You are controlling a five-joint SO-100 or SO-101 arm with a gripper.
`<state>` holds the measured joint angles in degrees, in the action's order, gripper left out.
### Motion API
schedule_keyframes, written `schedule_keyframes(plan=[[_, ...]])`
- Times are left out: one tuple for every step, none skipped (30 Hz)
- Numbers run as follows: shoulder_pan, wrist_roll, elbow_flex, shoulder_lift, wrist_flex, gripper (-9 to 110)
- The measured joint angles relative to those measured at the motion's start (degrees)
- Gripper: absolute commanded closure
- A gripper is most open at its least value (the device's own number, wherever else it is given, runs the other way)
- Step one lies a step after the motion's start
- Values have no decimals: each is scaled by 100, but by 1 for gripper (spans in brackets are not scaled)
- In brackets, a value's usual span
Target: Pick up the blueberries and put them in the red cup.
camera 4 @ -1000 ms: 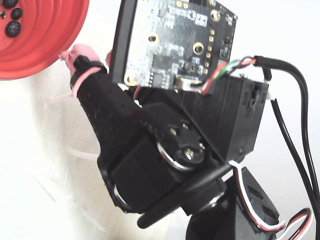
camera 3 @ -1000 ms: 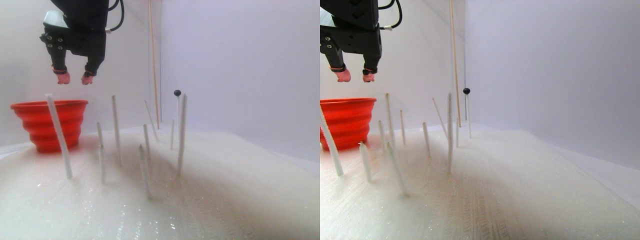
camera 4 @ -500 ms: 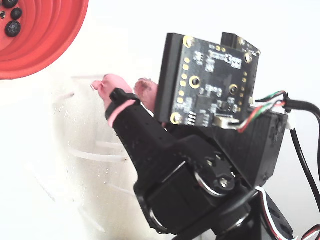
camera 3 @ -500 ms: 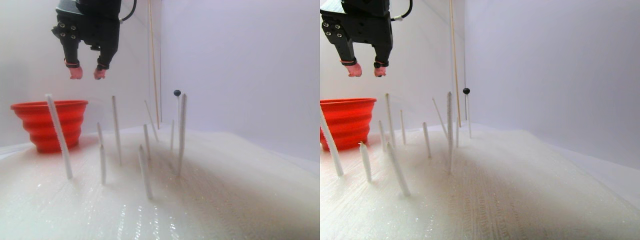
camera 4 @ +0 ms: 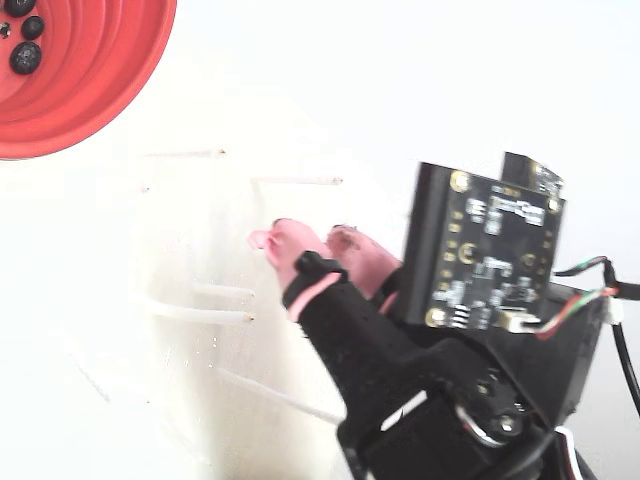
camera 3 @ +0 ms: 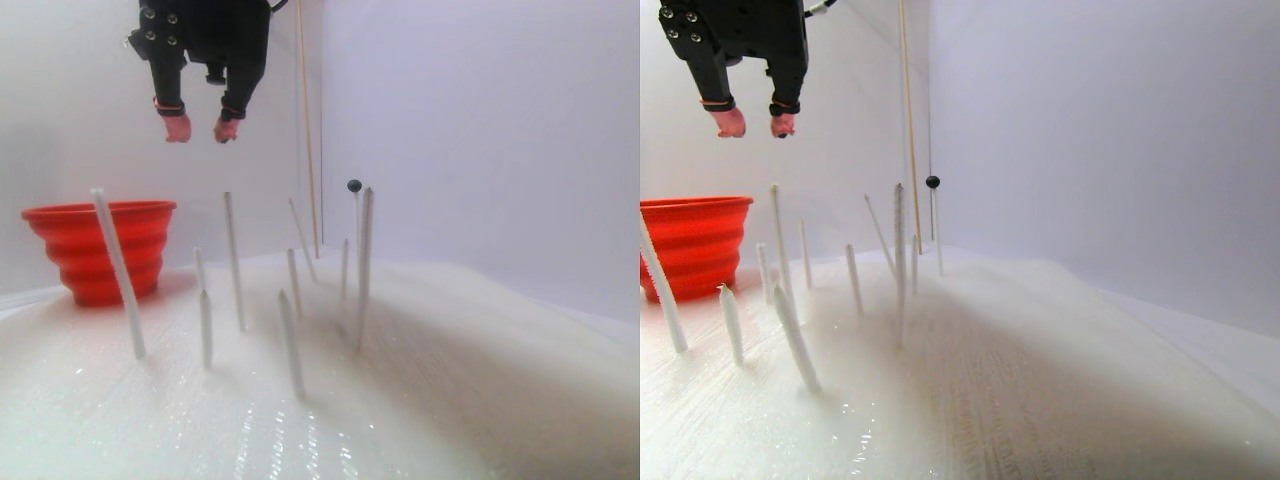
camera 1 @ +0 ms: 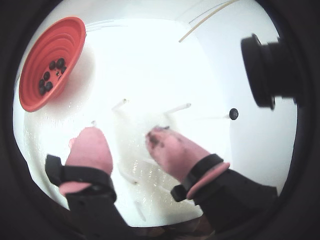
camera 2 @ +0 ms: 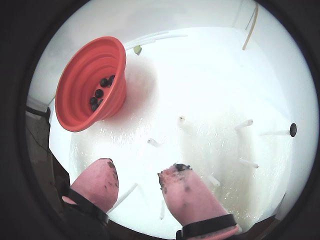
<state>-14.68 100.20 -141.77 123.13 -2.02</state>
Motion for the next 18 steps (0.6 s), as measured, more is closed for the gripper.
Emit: schedule_keyframes(plan=[[18,0,-35,79,-18,86],[18,0,-62,105,-26,86],[26,0,-97,176,-97,86],[44,0,-132,272,-176,86],[79,0,-167,369,-264,86],[123,0,-211,483,-352,86],[185,0,-237,580,-422,86],[255,0,-264,677,-483,86],[272,0,-281,747,-510,86],[281,0,-299,835,-571,86],[299,0,-299,923,-642,86],[334,0,-299,1002,-712,86],[378,9,-299,1072,-773,86],[439,18,-316,1134,-809,86],[519,0,-343,1187,-835,86],[562,0,-369,1222,-835,86],[580,26,-413,1274,-853,86],[598,70,-439,1327,-896,86]])
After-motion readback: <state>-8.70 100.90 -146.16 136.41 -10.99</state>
